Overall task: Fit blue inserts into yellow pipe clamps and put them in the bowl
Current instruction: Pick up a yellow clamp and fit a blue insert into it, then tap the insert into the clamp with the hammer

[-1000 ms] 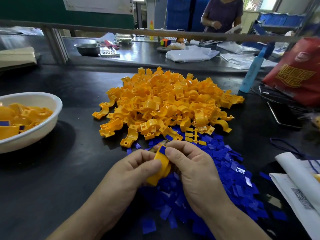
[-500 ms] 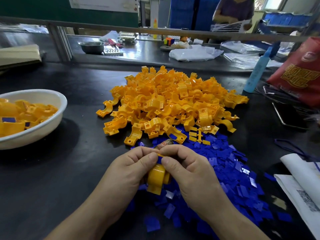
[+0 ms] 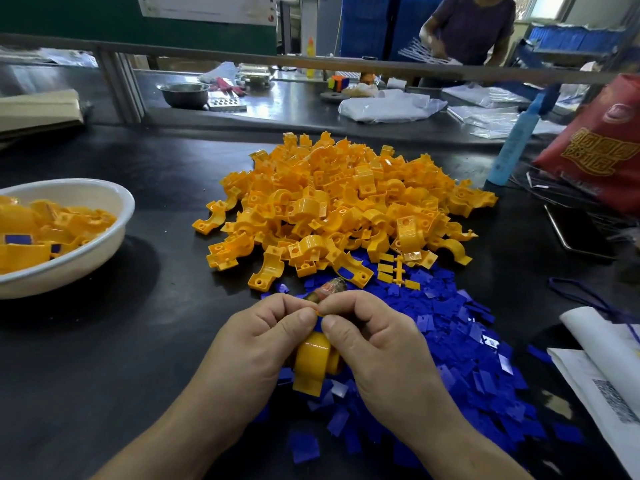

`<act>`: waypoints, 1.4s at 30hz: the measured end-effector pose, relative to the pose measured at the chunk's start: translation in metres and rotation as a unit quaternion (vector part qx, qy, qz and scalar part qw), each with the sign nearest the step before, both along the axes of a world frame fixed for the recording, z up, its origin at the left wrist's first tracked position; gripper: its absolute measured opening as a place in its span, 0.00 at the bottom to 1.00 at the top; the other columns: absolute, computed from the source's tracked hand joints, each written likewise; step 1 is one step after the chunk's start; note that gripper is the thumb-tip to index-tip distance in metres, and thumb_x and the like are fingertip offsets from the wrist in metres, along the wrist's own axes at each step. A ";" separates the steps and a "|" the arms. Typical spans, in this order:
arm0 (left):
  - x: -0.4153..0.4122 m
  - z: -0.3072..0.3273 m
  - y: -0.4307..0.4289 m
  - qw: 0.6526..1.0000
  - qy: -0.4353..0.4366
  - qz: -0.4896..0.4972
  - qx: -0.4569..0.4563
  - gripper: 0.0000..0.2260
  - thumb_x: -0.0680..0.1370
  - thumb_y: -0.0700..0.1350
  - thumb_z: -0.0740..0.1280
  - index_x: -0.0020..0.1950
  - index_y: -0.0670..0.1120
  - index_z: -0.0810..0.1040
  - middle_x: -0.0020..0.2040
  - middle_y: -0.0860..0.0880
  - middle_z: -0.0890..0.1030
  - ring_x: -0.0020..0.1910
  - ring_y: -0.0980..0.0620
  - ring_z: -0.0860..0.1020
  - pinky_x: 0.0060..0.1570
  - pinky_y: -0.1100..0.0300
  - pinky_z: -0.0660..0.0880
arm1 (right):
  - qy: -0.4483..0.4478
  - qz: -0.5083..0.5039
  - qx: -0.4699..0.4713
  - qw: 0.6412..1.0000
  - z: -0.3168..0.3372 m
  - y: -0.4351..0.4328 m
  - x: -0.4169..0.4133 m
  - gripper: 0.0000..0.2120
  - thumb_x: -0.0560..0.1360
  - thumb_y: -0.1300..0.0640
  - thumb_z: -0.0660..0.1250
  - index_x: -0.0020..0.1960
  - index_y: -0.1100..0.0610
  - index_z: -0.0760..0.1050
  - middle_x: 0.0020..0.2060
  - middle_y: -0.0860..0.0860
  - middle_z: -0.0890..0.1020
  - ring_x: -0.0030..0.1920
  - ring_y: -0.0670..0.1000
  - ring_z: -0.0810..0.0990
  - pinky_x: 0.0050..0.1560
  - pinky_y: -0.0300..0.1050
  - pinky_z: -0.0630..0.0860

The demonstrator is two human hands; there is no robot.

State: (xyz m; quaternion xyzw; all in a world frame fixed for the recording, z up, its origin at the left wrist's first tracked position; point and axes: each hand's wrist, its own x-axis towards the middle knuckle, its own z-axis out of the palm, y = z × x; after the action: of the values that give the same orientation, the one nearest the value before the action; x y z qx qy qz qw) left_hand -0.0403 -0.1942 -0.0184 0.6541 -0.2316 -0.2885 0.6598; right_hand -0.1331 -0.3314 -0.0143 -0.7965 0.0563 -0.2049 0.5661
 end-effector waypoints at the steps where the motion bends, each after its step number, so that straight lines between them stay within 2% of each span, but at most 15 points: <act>1: 0.000 0.000 0.000 1.000 0.001 0.004 0.007 0.11 0.70 0.57 0.66 0.47 0.55 0.84 0.46 0.45 0.86 0.44 0.46 0.85 0.42 0.56 0.80 | -0.001 -0.006 -0.021 1.000 -0.001 0.001 0.001 0.10 0.78 0.53 0.64 0.52 0.38 0.75 0.50 0.38 0.78 0.52 0.42 0.78 0.47 0.35 0.78; 4: 0.001 0.005 0.001 0.999 -0.007 0.033 0.020 0.12 0.69 0.57 0.67 0.47 0.55 0.84 0.45 0.45 0.85 0.43 0.47 0.85 0.40 0.53 0.81 | -0.016 -0.035 -0.104 0.994 0.000 0.001 0.003 0.09 0.78 0.51 0.63 0.56 0.39 0.74 0.47 0.39 0.76 0.50 0.43 0.77 0.46 0.34 0.77; 6: 0.006 0.012 0.007 0.996 -0.032 0.078 0.034 0.11 0.69 0.57 0.68 0.47 0.55 0.84 0.44 0.47 0.85 0.41 0.49 0.84 0.36 0.56 0.81 | -0.031 -0.082 -0.172 0.981 0.001 -0.004 0.001 0.08 0.78 0.51 0.63 0.57 0.43 0.74 0.46 0.39 0.75 0.49 0.42 0.75 0.46 0.32 0.74; 8: 0.020 0.021 0.018 0.989 -0.043 0.128 0.059 0.08 0.71 0.55 0.68 0.45 0.55 0.84 0.42 0.48 0.85 0.38 0.52 0.83 0.33 0.58 0.80 | -0.022 -0.128 -0.229 0.965 0.006 -0.013 -0.001 0.07 0.77 0.48 0.62 0.54 0.41 0.72 0.46 0.37 0.73 0.49 0.39 0.73 0.43 0.30 0.73; 12: 0.051 0.024 0.044 0.961 -0.069 0.174 0.204 0.08 0.77 0.50 0.69 0.43 0.50 0.85 0.44 0.43 0.83 0.45 0.44 0.80 0.45 0.45 0.78 | 0.090 -0.158 -0.305 0.935 0.019 -0.032 -0.009 0.15 0.77 0.43 0.60 0.62 0.44 0.72 0.49 0.38 0.72 0.51 0.40 0.72 0.48 0.36 0.72; 17: 0.049 0.004 0.066 0.914 -0.153 0.168 0.336 0.09 0.77 0.52 0.68 0.41 0.51 0.84 0.40 0.49 0.83 0.41 0.50 0.80 0.41 0.53 0.76 | 0.176 -0.153 -0.471 0.851 0.025 -0.029 -0.029 0.18 0.77 0.40 0.56 0.63 0.44 0.70 0.55 0.42 0.76 0.56 0.45 0.73 0.53 0.42 0.72; 22: 0.047 -0.001 0.068 0.887 -0.225 0.185 0.359 0.07 0.79 0.54 0.65 0.48 0.54 0.81 0.47 0.52 0.81 0.44 0.55 0.77 0.44 0.54 0.76 | 0.259 -0.145 -0.497 0.815 0.006 -0.027 -0.052 0.20 0.77 0.39 0.57 0.67 0.44 0.63 0.56 0.44 0.72 0.56 0.48 0.71 0.55 0.43 0.72; 26: 0.041 -0.007 0.072 0.841 -0.280 0.198 0.418 0.27 0.75 0.65 0.65 0.66 0.48 0.75 0.57 0.49 0.77 0.52 0.51 0.77 0.51 0.52 0.77 | 0.281 -0.145 -0.497 0.808 0.001 -0.026 -0.059 0.20 0.77 0.40 0.58 0.67 0.43 0.62 0.53 0.43 0.73 0.54 0.47 0.73 0.52 0.43 0.73; 29: 0.024 -0.015 0.073 0.783 -0.340 0.184 0.487 0.34 0.66 0.74 0.63 0.62 0.51 0.75 0.54 0.53 0.76 0.53 0.53 0.74 0.52 0.52 0.76 | 0.280 -0.141 -0.505 0.804 0.004 -0.024 -0.059 0.12 0.78 0.43 0.56 0.59 0.44 0.67 0.47 0.42 0.75 0.49 0.46 0.75 0.48 0.44 0.74; 31: 0.016 -0.021 0.072 0.766 -0.357 0.204 0.494 0.34 0.66 0.75 0.63 0.62 0.53 0.74 0.54 0.53 0.75 0.53 0.53 0.72 0.52 0.53 0.74 | 0.277 -0.141 -0.498 0.809 0.005 -0.022 -0.058 0.09 0.78 0.45 0.55 0.55 0.45 0.69 0.43 0.43 0.73 0.45 0.45 0.74 0.45 0.43 0.74; 33: 0.014 -0.024 0.072 0.777 -0.349 0.241 0.464 0.32 0.67 0.73 0.66 0.62 0.53 0.75 0.55 0.53 0.75 0.53 0.53 0.72 0.54 0.53 0.73 | 0.277 -0.141 -0.462 0.830 0.008 -0.021 -0.057 0.06 0.79 0.46 0.54 0.52 0.45 0.69 0.41 0.43 0.73 0.41 0.44 0.74 0.42 0.42 0.74; 36: 0.016 -0.028 0.072 0.783 -0.355 0.266 0.437 0.26 0.70 0.68 0.68 0.60 0.53 0.75 0.53 0.54 0.74 0.53 0.52 0.71 0.55 0.53 0.71 | 0.272 -0.123 -0.301 0.906 0.019 -0.015 -0.060 0.08 0.80 0.49 0.55 0.44 0.44 0.71 0.35 0.47 0.76 0.34 0.46 0.76 0.37 0.46 0.74; 38: 0.016 -0.029 0.072 0.778 -0.365 0.271 0.434 0.21 0.71 0.66 0.67 0.57 0.54 0.76 0.51 0.54 0.74 0.53 0.52 0.71 0.54 0.53 0.70 | 0.231 -0.116 -0.181 0.949 0.031 -0.002 -0.062 0.06 0.78 0.46 0.57 0.44 0.40 0.72 0.32 0.48 0.78 0.31 0.48 0.77 0.35 0.49 0.78; 40: 0.017 -0.029 0.072 0.775 -0.371 0.267 0.436 0.19 0.73 0.65 0.66 0.56 0.54 0.76 0.51 0.54 0.74 0.52 0.52 0.71 0.53 0.53 0.70 | 0.204 -0.074 -0.138 0.966 0.039 0.012 -0.059 0.05 0.77 0.45 0.59 0.46 0.34 0.69 0.31 0.45 0.79 0.29 0.46 0.78 0.29 0.43 0.77; 42: 0.017 -0.031 0.074 0.776 -0.374 0.265 0.434 0.19 0.74 0.65 0.65 0.57 0.55 0.76 0.52 0.55 0.75 0.52 0.52 0.71 0.53 0.54 0.69 | 0.220 -0.009 -0.130 0.967 0.040 0.025 -0.053 0.06 0.78 0.48 0.59 0.48 0.35 0.69 0.33 0.49 0.79 0.27 0.44 0.77 0.27 0.37 0.75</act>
State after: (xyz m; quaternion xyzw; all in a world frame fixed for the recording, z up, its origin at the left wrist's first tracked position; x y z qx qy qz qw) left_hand -0.0236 -0.1206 -0.0497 0.9628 -0.1281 0.0946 0.2182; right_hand -0.1856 -0.3063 0.0261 -0.8881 0.1600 -0.0351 0.4295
